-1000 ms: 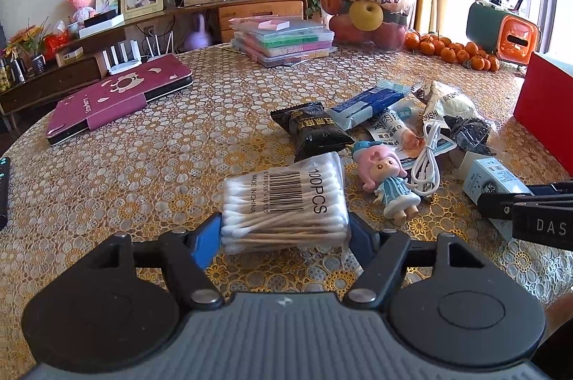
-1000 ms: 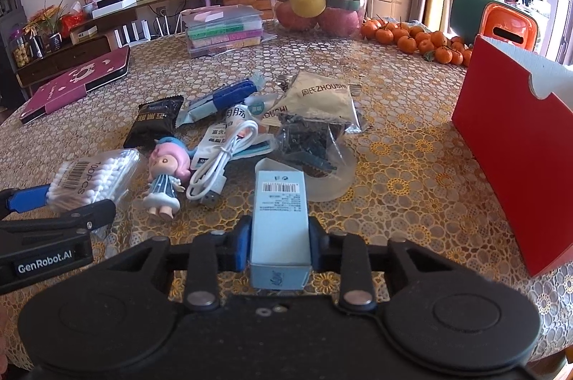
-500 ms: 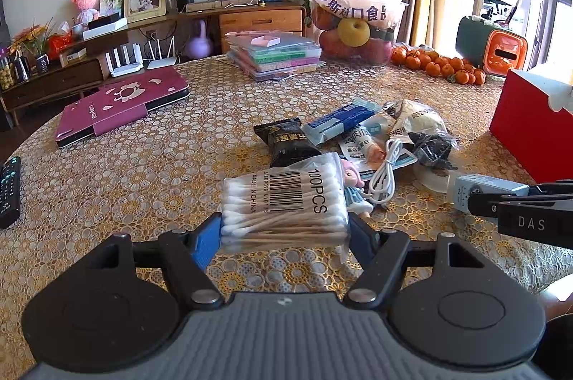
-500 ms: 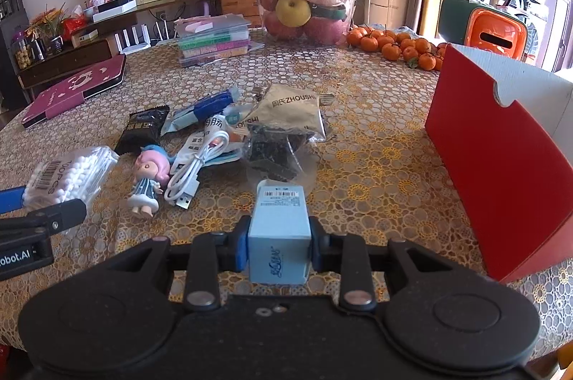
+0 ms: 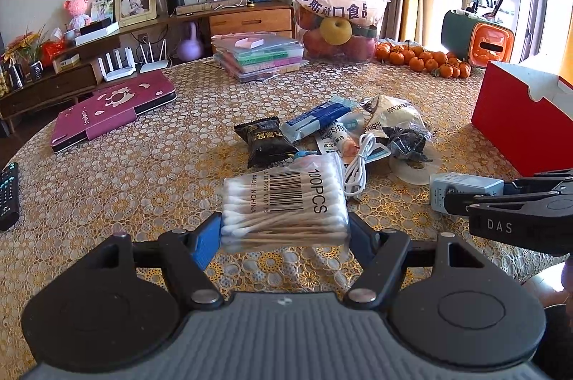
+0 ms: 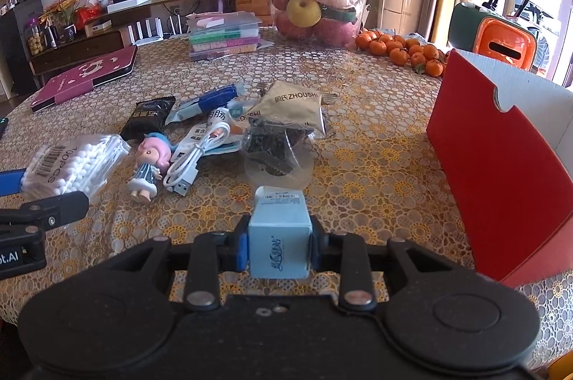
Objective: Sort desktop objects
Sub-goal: 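Carry the swab pack and light-blue box with both tools over the red shoebox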
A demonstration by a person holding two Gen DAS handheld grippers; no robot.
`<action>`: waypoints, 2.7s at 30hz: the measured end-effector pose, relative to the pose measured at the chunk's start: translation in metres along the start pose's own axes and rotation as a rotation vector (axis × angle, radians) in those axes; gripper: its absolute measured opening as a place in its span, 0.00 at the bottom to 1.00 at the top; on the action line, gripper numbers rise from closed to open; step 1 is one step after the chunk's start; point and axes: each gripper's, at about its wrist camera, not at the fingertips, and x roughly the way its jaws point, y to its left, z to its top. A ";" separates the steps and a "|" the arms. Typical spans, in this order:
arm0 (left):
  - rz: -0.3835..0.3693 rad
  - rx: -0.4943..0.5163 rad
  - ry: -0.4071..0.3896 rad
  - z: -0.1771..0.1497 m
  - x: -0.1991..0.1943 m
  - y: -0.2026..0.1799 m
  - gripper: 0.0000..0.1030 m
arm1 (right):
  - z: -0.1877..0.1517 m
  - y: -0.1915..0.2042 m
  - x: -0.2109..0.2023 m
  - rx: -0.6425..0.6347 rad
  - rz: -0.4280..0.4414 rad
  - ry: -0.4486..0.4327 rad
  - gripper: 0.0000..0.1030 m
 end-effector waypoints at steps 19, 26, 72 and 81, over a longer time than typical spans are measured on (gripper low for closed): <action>-0.031 0.019 0.014 0.011 -0.009 -0.015 0.70 | 0.010 -0.010 -0.019 -0.008 0.074 -0.020 0.28; -0.061 0.039 0.014 0.022 -0.017 -0.028 0.70 | 0.019 -0.021 -0.039 -0.007 0.090 -0.047 0.28; -0.279 0.190 -0.034 0.112 -0.040 -0.169 0.70 | 0.051 -0.163 -0.131 0.159 -0.048 -0.179 0.28; -0.337 0.247 -0.048 0.126 -0.026 -0.211 0.70 | 0.045 -0.199 -0.129 0.195 -0.104 -0.174 0.28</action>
